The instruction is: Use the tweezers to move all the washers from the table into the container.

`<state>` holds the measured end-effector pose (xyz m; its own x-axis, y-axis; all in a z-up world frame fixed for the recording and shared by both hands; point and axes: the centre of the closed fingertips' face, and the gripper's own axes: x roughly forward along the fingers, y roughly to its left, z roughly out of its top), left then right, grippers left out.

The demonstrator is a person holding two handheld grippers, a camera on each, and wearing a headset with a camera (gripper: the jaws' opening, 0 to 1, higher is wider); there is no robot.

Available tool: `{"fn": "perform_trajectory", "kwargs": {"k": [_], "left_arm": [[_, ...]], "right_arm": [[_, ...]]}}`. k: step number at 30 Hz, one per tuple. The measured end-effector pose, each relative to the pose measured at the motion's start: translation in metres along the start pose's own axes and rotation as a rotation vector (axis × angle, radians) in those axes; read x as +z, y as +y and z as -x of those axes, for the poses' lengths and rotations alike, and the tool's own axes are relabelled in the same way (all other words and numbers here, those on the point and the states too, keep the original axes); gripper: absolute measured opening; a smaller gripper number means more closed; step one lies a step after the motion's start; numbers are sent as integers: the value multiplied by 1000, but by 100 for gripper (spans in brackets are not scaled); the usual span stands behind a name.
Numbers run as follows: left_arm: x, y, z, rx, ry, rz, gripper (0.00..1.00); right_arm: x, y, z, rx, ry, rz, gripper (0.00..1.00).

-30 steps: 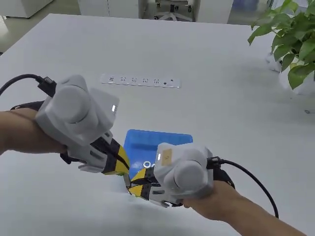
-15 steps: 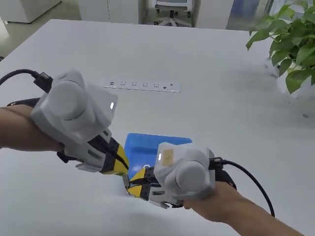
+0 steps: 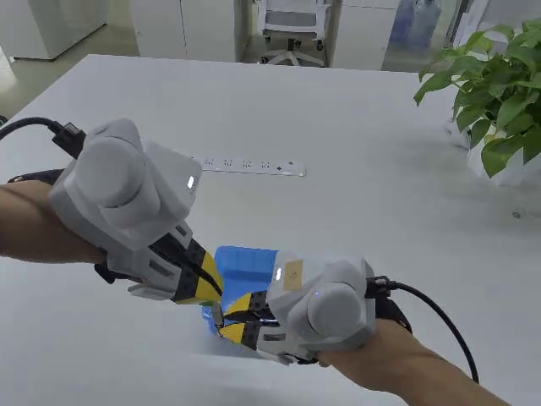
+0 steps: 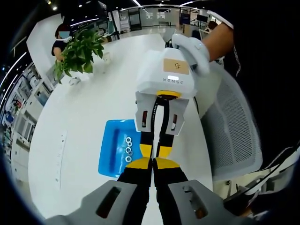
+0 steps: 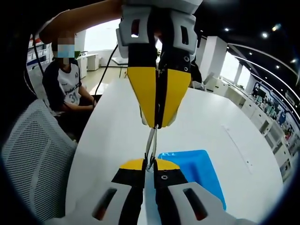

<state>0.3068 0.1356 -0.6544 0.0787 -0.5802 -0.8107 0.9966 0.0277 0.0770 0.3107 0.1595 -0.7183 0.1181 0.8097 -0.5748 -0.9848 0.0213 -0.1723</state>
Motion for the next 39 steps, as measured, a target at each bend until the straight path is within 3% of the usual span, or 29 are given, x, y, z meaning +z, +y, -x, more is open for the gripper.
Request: {"fn": "perform_trajectory", "kwargs": {"k": [18, 24, 29, 30, 31, 33, 34, 36, 39], "left_arm": [[23, 21, 8, 29, -22, -52, 5], [24, 30, 3, 35, -27, -60, 5], [19, 40, -3, 31, -23, -60, 5], [17, 42, -5, 38, -20, -62, 5], [11, 41, -7, 9, 0, -35, 5], [10, 44, -11, 15, -12, -54, 5], [11, 47, -15, 18, -41, -64, 5], [2, 58, -24, 40, -32, -21, 5], [-6, 61, -35, 35, -31, -14, 5]], "right_arm": [[7, -29, 20, -65, -8, 15, 8], [2, -39, 20, -77, -3, 7, 8], [-6, -49, 15, -75, 1, -12, 8], [-8, -45, 15, -55, 8, -20, 2], [-8, -49, 13, -73, 0, -21, 2], [-9, -51, 11, -68, -11, -38, 2], [-9, -53, 9, -57, -17, -37, 2], [-16, -59, 6, -70, 3, -41, 2], [-19, -63, 6, -73, 3, -57, 2]]}}
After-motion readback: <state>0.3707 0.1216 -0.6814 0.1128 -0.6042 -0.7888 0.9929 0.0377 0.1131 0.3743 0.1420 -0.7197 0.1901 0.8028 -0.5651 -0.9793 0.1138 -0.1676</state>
